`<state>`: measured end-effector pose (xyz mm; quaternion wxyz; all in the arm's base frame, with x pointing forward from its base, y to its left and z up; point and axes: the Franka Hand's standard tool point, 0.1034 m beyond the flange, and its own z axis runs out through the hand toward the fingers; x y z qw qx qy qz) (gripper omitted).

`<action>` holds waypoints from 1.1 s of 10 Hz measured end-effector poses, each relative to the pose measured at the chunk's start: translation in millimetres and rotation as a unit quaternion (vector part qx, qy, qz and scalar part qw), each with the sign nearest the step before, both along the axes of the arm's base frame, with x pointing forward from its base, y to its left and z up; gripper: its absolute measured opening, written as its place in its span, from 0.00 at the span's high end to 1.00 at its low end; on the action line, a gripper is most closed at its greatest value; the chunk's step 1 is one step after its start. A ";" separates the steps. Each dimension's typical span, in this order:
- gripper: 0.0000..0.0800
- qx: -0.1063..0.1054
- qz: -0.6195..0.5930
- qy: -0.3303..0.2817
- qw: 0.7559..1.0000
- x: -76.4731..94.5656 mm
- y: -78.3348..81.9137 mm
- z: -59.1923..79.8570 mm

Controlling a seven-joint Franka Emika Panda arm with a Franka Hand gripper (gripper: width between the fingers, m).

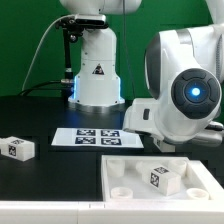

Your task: Assemble one leg

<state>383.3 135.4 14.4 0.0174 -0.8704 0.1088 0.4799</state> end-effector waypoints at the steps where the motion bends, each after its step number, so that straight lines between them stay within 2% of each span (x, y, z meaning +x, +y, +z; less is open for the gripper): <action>1: 0.65 0.000 0.000 0.000 1.000 -0.1 0.0 0.1; 3: 0.64 0.001 -0.002 0.001 1.000 0.6 0.1 1.3; 4: 0.64 0.005 -0.008 0.002 1.000 9.8 -2.6 11.1; 5: 0.64 0.009 -0.014 -0.014 1.000 26.3 -7.3 28.8; 6: 0.64 0.015 -0.021 -0.016 1.000 39.3 -16.8 54.2; 7: 0.64 0.019 -0.027 -0.044 0.999 59.4 -27.5 75.0; 8: 0.64 0.007 -0.032 -0.067 0.997 71.4 -33.8 89.8; 9: 0.64 -0.006 -0.028 -0.096 0.995 75.2 -30.0 87.9; 11: 0.64 -0.013 -0.031 -0.168 0.985 78.7 -26.4 85.8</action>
Offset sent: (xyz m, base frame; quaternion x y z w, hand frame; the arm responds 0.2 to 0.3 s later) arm 0.0247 0.0005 0.0325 0.0548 -0.0357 0.0103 0.9978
